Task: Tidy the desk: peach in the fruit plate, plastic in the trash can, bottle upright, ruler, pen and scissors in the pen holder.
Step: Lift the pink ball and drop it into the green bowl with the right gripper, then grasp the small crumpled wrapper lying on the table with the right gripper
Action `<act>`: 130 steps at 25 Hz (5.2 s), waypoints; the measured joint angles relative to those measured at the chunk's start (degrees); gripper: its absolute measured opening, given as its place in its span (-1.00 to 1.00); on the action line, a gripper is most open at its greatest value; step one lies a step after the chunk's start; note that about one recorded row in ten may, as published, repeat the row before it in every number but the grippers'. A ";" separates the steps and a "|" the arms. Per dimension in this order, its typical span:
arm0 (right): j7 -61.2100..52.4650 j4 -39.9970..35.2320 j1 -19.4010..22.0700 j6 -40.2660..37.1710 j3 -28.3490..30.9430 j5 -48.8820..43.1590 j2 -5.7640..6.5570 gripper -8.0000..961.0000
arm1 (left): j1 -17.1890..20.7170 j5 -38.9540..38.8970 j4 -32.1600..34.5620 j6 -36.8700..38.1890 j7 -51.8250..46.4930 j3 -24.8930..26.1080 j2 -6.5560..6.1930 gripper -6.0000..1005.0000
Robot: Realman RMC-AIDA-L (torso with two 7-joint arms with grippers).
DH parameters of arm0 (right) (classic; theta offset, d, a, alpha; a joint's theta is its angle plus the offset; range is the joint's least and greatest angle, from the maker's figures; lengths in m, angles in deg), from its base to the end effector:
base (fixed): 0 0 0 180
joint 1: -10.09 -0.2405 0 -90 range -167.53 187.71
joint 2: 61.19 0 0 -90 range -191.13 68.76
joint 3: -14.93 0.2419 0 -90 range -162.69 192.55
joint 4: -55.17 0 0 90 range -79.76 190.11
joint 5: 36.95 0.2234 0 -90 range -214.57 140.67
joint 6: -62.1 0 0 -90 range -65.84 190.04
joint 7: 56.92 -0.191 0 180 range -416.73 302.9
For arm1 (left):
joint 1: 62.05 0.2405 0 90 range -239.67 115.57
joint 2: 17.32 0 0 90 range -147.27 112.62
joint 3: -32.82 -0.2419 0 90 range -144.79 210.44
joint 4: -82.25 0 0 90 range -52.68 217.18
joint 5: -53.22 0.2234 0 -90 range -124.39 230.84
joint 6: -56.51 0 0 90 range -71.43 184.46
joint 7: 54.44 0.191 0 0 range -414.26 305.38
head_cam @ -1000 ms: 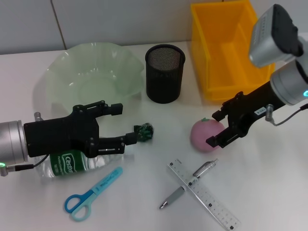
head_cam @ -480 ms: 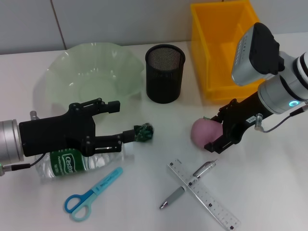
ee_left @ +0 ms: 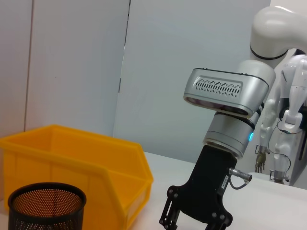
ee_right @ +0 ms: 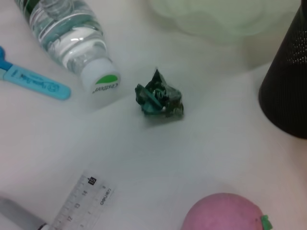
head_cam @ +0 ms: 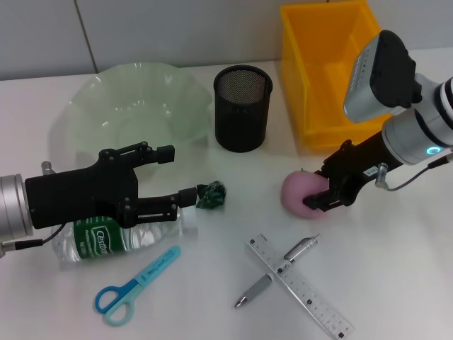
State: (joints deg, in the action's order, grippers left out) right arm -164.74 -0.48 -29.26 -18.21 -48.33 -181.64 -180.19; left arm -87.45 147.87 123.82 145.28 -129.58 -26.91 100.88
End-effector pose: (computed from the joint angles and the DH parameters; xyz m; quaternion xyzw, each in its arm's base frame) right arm 0.2300 0.3955 -0.0443 -0.9693 0.1702 -0.1250 0.1260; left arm -0.2033 0.3360 -0.0420 -0.9424 -0.1340 -0.2900 0.0992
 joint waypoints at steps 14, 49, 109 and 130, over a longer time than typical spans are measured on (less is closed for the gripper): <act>1.74 -6.89 1.56 -7.74 10.99 20.01 0.77 -0.21 | 0.91 0.01 -0.39 0.26 -0.04 0.20 -0.15 0.71; 9.09 22.97 -17.33 43.97 -22.68 57.09 -0.88 -0.58 | 4.23 0.12 -0.68 2.08 1.31 1.73 -0.73 0.71; 20.64 7.91 17.85 -14.27 17.09 32.66 5.25 0.32 | -0.42 3.12 -0.62 3.13 -1.99 2.61 -0.42 0.71; 21.64 9.80 16.72 -14.46 17.12 32.72 4.43 0.32 | -0.28 3.67 -0.42 3.76 -2.20 2.40 -1.10 0.71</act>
State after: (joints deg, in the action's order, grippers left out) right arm -143.10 9.31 -12.54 -32.68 -31.22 -148.91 -175.76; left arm -87.72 151.54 123.39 149.04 -131.78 -24.50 99.79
